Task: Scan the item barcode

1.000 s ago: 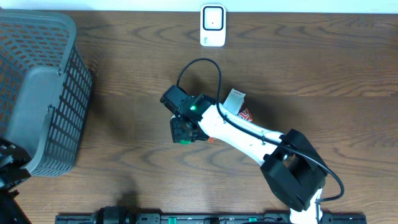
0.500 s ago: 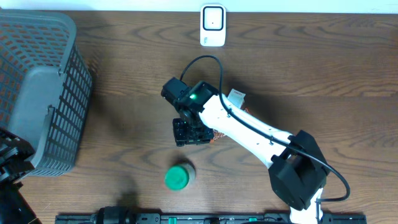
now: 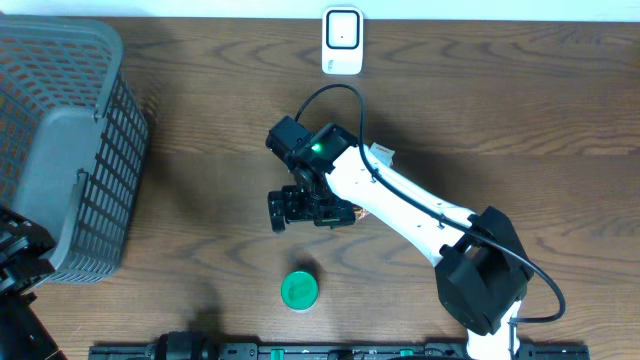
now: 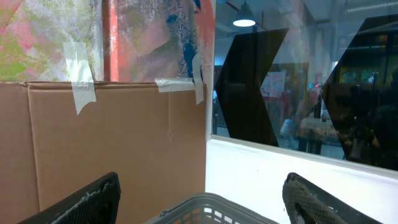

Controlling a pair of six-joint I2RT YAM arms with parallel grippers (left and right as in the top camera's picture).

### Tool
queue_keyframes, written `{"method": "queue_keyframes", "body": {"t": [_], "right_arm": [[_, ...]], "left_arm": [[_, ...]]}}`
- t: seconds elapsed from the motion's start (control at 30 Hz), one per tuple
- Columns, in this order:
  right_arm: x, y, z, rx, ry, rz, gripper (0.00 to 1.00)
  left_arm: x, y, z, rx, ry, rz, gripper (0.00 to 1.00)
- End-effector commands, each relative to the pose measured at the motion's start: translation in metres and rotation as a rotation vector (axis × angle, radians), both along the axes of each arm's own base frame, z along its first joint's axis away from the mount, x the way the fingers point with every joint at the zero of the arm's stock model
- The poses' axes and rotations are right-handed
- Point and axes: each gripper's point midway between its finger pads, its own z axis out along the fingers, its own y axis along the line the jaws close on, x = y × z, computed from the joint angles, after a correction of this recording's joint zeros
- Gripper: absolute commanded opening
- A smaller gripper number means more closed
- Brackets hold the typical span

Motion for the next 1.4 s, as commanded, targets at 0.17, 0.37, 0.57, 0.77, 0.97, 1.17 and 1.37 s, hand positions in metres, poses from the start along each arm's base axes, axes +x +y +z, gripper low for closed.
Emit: {"method": "queue_keyframes", "body": {"t": [0.17, 0.37, 0.57, 0.77, 0.97, 1.17, 1.37], "right_arm": [[-0.024, -0.013, 0.010, -0.110, -0.010, 0.112, 0.99], [-0.053, 0.003, 0.008, -0.171, -0.047, 0.119, 0.99], [-0.063, 0.007, 0.005, -0.258, -0.143, 0.064, 0.99], [-0.073, 0.006, 0.001, -0.292, -0.161, 0.033, 0.99], [-0.084, 0.005, -0.005, -0.315, -0.153, 0.009, 0.99], [-0.099, 0.010, -0.021, -0.299, -0.102, -0.031, 0.99], [-0.111, 0.023, -0.023, -0.253, -0.073, -0.028, 0.99]], "left_arm": [[-0.001, 0.001, 0.001, 0.013, 0.002, 0.013, 0.84], [-0.001, 0.001, 0.001, 0.013, 0.003, 0.013, 0.84], [-0.001, 0.001, 0.001, 0.013, 0.003, 0.012, 0.84], [-0.001, 0.001, 0.001, 0.013, 0.003, 0.013, 0.84], [-0.001, 0.001, 0.001, 0.013, 0.003, 0.013, 0.84], [-0.001, 0.001, 0.001, 0.013, 0.002, 0.013, 0.84], [-0.001, 0.001, 0.001, 0.013, 0.003, 0.013, 0.84]]}}
